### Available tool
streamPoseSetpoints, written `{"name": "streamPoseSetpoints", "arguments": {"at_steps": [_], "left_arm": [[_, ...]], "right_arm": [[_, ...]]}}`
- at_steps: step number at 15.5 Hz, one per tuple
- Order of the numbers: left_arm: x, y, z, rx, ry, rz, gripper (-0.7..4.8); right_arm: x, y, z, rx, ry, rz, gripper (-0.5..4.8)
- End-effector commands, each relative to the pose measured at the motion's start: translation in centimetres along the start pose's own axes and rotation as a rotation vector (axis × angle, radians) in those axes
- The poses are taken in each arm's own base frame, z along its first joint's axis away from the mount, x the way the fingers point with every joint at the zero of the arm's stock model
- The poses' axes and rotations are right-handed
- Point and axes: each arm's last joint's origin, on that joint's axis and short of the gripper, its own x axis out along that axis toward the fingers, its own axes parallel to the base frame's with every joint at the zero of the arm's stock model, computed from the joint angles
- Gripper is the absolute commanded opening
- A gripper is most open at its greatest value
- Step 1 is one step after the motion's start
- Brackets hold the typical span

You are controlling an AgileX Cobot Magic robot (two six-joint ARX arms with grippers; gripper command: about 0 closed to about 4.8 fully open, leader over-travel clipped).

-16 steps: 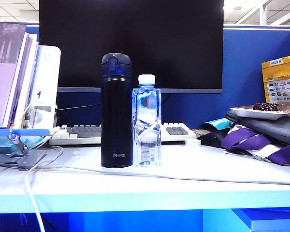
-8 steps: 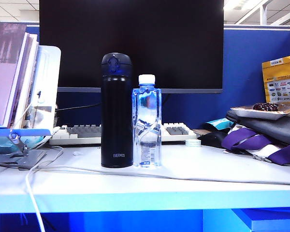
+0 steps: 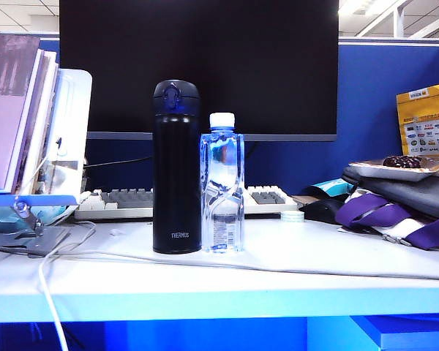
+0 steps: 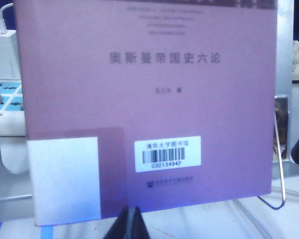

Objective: Pick up the mineral water bottle and place it vertically to the right of the black thermos cup.

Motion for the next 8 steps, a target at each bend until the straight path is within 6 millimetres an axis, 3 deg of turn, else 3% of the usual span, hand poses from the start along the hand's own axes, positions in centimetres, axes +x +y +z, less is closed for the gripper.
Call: {"name": "streamPoseSetpoints", "arguments": {"at_steps": [1, 8], "left_arm": [[0.0, 0.0, -0.1, 0.001, 0.009, -0.004, -0.05], [0.0, 0.0, -0.1, 0.001, 0.009, -0.004, -0.05]], "right_arm": [[0.0, 0.0, -1.1, 0.017, 0.042, 0.001, -0.01], [-0.1, -0.6, -2.4, 0.019, 0.178, -0.030, -0.01]]}}
